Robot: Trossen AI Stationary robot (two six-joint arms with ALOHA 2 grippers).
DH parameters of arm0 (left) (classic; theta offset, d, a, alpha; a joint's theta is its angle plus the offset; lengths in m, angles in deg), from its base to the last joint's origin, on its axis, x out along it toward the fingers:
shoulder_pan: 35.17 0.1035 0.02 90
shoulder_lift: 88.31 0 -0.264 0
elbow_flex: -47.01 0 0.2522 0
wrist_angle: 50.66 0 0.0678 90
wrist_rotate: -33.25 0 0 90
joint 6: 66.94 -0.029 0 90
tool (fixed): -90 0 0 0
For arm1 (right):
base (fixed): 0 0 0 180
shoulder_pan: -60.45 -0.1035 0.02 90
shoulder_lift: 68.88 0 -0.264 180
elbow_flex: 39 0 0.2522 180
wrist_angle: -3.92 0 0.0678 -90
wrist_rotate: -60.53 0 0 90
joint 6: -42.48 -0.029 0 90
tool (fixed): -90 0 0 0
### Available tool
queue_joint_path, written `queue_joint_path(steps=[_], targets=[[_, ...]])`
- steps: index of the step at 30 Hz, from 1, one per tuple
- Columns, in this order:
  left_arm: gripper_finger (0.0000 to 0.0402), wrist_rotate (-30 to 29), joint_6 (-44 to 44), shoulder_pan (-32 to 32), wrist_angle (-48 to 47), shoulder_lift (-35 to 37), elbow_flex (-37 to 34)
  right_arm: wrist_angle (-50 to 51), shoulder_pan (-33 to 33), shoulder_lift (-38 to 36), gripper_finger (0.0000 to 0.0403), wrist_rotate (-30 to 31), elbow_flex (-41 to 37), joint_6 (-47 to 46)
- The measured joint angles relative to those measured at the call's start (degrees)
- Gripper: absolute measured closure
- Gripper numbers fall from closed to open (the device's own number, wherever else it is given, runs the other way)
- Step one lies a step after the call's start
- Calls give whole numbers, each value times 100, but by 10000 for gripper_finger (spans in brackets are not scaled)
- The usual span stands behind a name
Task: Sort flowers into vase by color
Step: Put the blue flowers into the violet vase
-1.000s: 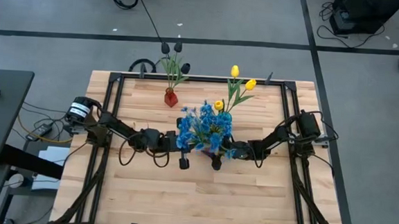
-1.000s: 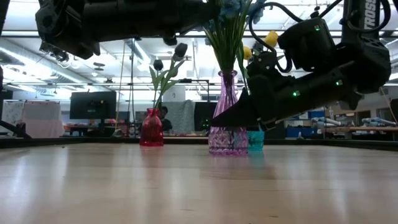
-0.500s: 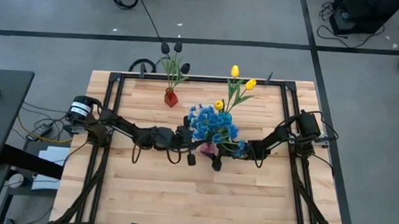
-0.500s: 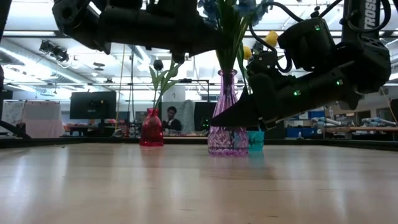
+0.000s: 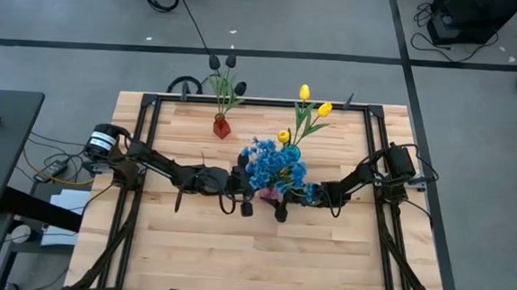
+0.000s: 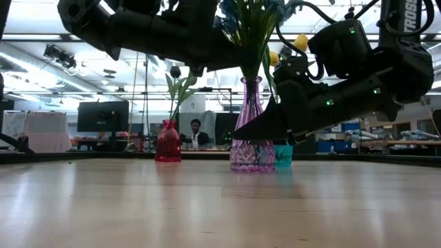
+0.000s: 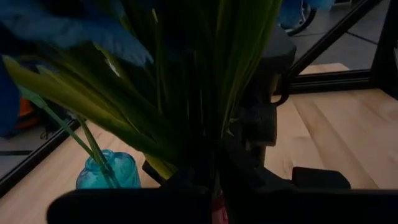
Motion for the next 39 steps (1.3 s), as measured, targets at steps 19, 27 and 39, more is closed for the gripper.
queue_joint_path(steps=[19, 27, 39], targets=[[382, 6, -152, -7, -417, -7, -7, 4, 0, 2, 99, 18, -2, -37], [296, 0, -204, -15, -713, 253, -63, 3, 2, 2, 99, 34, -7, -63], [230, 150, -169, -22, -878, 601, -59, -11, 4, 2, 99, 45, -13, -66]])
